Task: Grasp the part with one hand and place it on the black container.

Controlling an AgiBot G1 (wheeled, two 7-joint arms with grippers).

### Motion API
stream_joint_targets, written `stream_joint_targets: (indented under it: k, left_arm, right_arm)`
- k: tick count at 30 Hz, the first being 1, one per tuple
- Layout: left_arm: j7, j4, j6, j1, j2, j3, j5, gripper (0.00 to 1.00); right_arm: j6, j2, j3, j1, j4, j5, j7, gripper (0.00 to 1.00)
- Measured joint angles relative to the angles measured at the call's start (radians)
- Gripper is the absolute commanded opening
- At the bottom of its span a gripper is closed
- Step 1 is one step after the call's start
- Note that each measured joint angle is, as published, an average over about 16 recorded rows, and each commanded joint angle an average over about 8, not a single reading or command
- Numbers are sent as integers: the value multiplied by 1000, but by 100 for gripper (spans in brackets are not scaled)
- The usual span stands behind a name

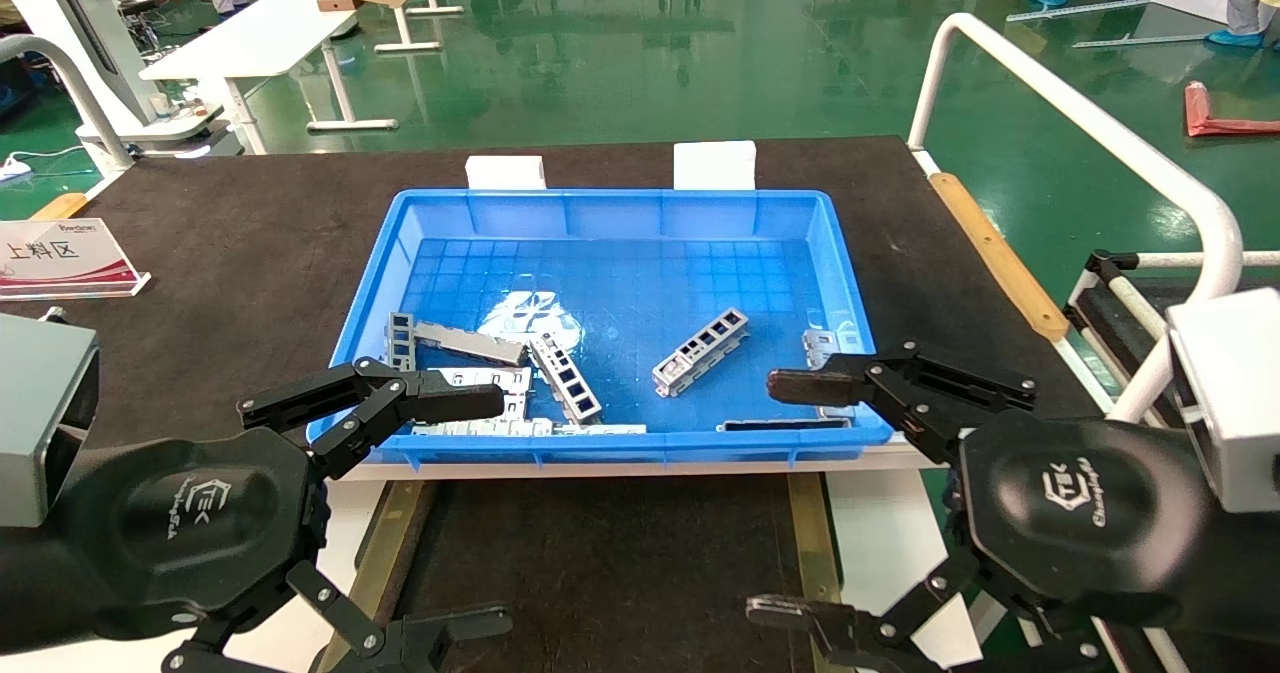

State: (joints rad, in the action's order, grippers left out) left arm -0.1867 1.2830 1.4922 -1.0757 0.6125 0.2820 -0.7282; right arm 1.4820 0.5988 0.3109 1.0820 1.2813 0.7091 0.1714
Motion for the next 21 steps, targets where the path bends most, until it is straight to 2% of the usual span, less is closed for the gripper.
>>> stream_joint_targets:
  k: [21]
  left_arm:
    - [0, 0, 0, 0, 0, 0, 0, 100]
  right_arm:
    - [0, 0, 0, 0, 0, 0, 0, 100]
